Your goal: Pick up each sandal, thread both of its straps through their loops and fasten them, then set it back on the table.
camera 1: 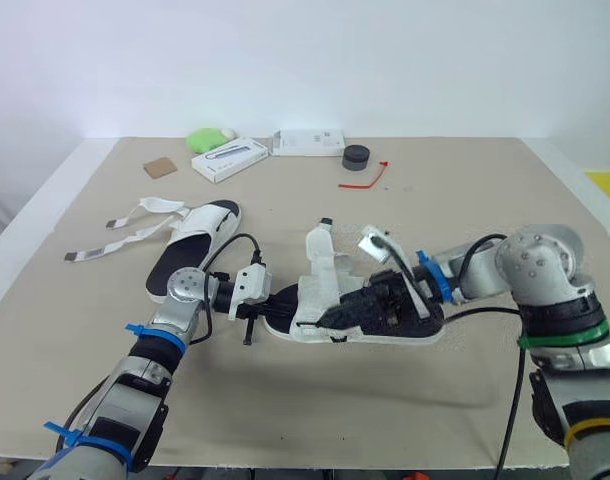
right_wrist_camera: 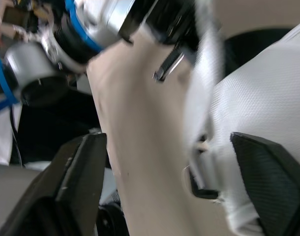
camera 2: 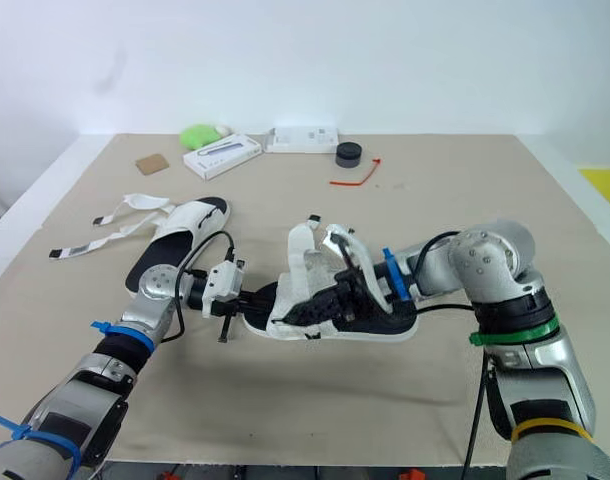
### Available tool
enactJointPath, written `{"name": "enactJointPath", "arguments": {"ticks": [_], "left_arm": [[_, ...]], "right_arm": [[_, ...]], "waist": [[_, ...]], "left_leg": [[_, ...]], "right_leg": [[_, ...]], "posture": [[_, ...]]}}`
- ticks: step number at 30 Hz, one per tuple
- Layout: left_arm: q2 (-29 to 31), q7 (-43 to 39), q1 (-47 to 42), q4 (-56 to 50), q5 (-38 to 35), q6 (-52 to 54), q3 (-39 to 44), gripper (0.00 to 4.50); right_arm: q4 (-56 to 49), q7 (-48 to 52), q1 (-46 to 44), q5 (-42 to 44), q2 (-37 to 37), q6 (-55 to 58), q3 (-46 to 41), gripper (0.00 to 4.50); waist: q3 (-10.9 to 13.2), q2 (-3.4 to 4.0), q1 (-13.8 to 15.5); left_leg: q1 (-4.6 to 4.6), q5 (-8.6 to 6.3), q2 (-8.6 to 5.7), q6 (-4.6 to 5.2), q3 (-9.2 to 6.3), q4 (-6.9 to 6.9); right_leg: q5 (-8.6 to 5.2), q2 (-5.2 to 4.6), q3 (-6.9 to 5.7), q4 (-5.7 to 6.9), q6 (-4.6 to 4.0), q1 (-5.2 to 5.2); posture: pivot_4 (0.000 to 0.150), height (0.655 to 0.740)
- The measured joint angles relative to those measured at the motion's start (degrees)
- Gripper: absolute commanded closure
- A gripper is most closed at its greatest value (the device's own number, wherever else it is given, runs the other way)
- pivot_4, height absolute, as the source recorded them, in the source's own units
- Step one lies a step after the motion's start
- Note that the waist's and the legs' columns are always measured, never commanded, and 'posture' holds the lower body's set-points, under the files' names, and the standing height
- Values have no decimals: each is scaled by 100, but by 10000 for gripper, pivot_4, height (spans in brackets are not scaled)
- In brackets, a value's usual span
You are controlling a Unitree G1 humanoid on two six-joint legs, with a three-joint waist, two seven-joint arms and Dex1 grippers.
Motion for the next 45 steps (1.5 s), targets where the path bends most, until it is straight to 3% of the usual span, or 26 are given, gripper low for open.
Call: {"name": "enactJointPath", "arguments": {"ticks": [6, 7, 10, 12, 13, 14, 16, 28, 33, 36, 37, 38, 41, 45], "left_arm": [[-8, -6, -2, 0, 0, -3, 0, 45000], [-8, -5, -2, 0, 0, -3, 0, 45000], [-7, 2, -1, 3, 0, -3, 0, 45000], [-7, 6, -1, 3, 0, -3, 0, 45000], [-7, 7, 0, 3, 0, -3, 0, 45000], [-8, 7, 0, 3, 0, -3, 0, 45000], [-8, 7, 0, 3, 0, -3, 0, 45000], [-9, 68, 24, 2, 0, -3, 1, 45000], [-59, 52, 41, -8, 0, -5, 0, 45000], [-55, 50, 62, -8, 0, -4, 1, 45000], [-51, 73, 69, -7, 0, -4, 1, 45000], [-51, 83, 68, -7, 0, -4, 1, 45000], [-52, 89, 66, -7, 0, -4, 2, 45000], [-58, 59, 58, -8, 0, -7, 2, 45000]], "right_arm": [[208, -12, -85, -27, 118, 24, -8, 4112], [208, -18, -85, 3, 118, 26, -2, 6381], [208, -126, -80, 2, 176, 36, 2, 16560], [208, -226, -67, -22, 279, 40, 3, 26699], [208, -249, -67, -43, 299, 40, 3, 29558], [200, -289, -65, -108, 326, 40, 3, 37188], [162, -352, -62, -223, 334, 40, 20, 44334], [-758, 37, 186, -886, 62, -115, 629, 44334], [-1715, 624, 406, -1231, -484, -753, 1208, 44334], [-1723, 695, 487, -1477, -471, -1010, 1237, 44334], [-1614, 746, 530, -1543, -423, -1079, 1181, 37834], [-1575, 773, 545, -1577, -419, -1108, 1178, 35676], [-1412, 943, 474, -1617, -426, -1015, 1155, 22712], [-933, 1191, 304, -1448, -427, -559, 809, 22712]], "waist": [[0, 2, 1], [0, 1, 1], [-1, 2, 1], [0, 2, 1], [-1, 2, 1], [0, 2, 1], [0, 2, 1], [-3, 4, 0], [-4, -1, 10], [-18, -15, 5], [-21, -20, 3], [-20, -20, 3], [-16, -16, 3], [-15, -11, 9]], "left_leg": [[-1, 0, -3, 0, 0, 0], [-1, 0, -3, 0, 0, 0], [-1, 0, -3, 0, 0, 0], [-1, 0, -3, 0, -1, 0], [-1, 0, -3, 1, -1, 0], [-1, 0, -3, 1, 0, 0], [-1, 0, -4, 1, 0, 0], [1, 0, -1, 0, -4, 0], [-3, -2, -15, -3, -4, 0], [-1, -5, -6, -8, -4, -2], [1, -5, -3, -8, -3, -1], [1, -4, -1, -7, -3, -1], [0, -4, 0, -7, -3, -1], [-3, -4, 0, -7, -3, -2]], "right_leg": [[0, 0, 1, 0, 0, 0], [0, 0, 1, 0, 0, 0], [0, 0, 1, 0, 1, 1], [0, 0, 1, 0, 1, 1], [1, 0, 1, 0, 1, 1], [1, 0, 1, 0, 1, 1], [1, 0, 2, 0, 1, 1], [1, -1, -3, 0, 2, 1], [-9, -16, -3, -10, 15, 6], [-7, -13, -8, -33, 17, 17], [-2, -13, -9, -36, 15, 19], [1, -12, -11, -38, 13, 19], [3, -13, -10, -41, 12, 18], [5, -13, -13, -47, 9, 19]], "posture": [[1500, 7400], [1500, 7400], [1500, 7400], [1500, 7400], [1500, 7400], [1500, 7400], [1500, 7400], [1500, 7400], [1500, 7400], [1500, 7400], [1500, 7400], [1500, 7400], [1500, 7400], [1500, 7400]]}}
